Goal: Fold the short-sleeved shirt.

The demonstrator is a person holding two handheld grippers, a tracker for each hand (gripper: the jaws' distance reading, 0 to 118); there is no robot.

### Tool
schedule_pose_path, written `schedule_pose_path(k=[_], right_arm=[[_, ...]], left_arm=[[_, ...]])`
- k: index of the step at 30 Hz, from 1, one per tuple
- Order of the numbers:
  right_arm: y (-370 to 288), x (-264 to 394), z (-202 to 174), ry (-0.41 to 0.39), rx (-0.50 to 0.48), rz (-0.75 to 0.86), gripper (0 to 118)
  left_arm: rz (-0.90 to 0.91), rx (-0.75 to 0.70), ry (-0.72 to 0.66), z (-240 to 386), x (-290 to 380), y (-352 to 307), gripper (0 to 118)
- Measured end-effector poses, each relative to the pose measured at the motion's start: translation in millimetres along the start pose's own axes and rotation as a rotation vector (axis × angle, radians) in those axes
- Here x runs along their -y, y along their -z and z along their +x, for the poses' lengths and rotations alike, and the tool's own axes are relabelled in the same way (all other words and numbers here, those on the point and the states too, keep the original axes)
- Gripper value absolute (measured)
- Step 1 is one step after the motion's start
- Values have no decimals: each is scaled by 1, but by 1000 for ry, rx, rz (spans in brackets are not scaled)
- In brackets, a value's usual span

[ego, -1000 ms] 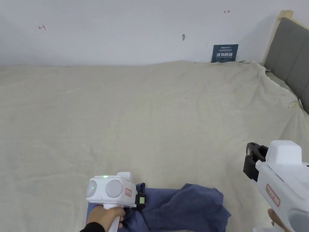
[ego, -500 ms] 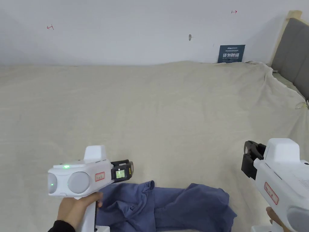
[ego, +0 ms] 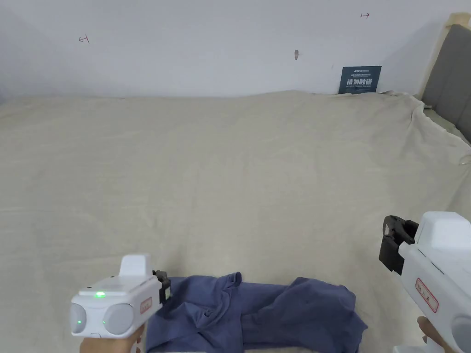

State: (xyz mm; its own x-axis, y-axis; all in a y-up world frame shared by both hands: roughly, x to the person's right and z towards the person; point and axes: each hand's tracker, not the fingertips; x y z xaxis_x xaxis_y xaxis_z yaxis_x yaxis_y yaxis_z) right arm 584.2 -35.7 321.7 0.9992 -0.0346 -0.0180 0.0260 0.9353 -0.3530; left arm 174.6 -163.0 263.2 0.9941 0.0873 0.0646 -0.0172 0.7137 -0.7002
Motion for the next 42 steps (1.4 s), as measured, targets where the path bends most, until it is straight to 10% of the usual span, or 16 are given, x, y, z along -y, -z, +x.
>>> schedule_pose_path(k=[26, 42], right_arm=[[0, 13, 23, 25, 32, -29, 0], [4, 5, 11, 14, 11, -17, 0]], left_arm=[[-119, 107, 194, 108, 52, 46, 0], [-89, 432, -242, -40, -39, -20, 3]])
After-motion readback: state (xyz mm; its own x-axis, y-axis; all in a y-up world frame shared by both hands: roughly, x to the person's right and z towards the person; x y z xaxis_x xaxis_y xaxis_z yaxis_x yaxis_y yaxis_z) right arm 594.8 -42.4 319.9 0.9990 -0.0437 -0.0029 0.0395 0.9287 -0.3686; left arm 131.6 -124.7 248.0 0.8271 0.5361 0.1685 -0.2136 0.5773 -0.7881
